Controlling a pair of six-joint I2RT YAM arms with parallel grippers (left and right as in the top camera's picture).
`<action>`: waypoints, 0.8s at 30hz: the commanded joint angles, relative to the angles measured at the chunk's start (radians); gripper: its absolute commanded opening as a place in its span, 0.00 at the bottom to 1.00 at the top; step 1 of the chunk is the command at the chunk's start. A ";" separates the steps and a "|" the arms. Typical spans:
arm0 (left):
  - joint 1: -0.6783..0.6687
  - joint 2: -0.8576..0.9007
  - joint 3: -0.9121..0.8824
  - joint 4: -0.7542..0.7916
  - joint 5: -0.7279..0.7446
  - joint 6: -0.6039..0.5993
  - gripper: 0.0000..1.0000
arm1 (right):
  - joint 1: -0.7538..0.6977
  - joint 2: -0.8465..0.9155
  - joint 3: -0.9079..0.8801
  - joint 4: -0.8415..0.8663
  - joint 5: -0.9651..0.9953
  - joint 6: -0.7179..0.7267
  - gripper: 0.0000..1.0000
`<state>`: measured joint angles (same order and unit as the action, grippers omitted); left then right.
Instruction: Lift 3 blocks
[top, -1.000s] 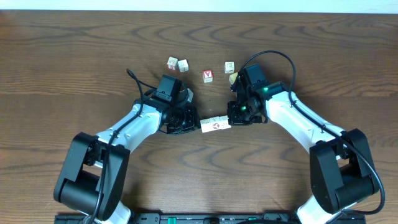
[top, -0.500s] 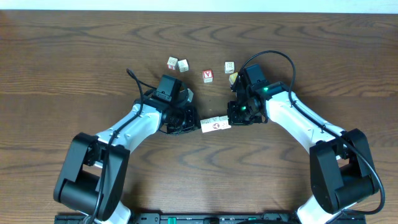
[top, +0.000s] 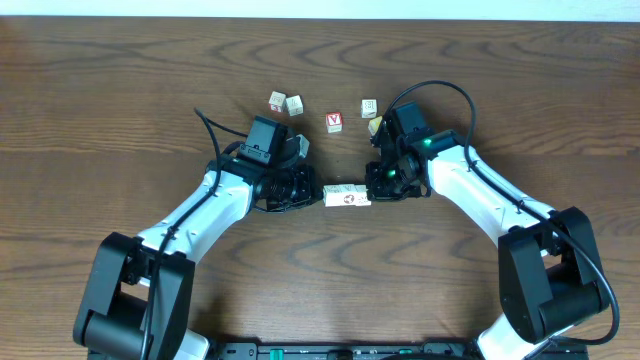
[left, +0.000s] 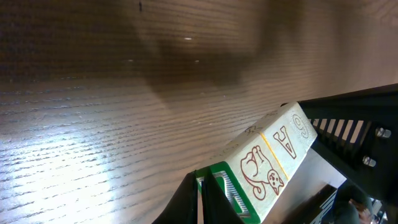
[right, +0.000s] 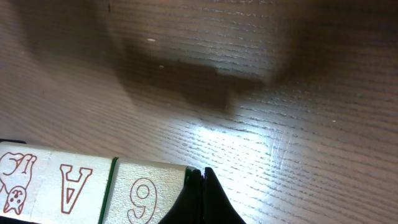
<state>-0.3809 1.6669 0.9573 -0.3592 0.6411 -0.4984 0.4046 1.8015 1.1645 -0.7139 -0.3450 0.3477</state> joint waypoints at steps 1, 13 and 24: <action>-0.030 -0.008 0.010 0.020 0.134 -0.009 0.07 | 0.029 -0.024 0.065 0.017 -0.251 0.000 0.01; -0.030 -0.008 0.010 0.021 0.138 -0.021 0.07 | 0.029 -0.025 0.075 0.006 -0.256 0.000 0.01; -0.030 -0.009 0.032 0.021 0.168 -0.024 0.07 | 0.029 -0.029 0.087 0.006 -0.266 0.007 0.01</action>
<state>-0.3740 1.6669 0.9573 -0.3595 0.6415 -0.5209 0.4042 1.8015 1.2007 -0.7334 -0.3435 0.3477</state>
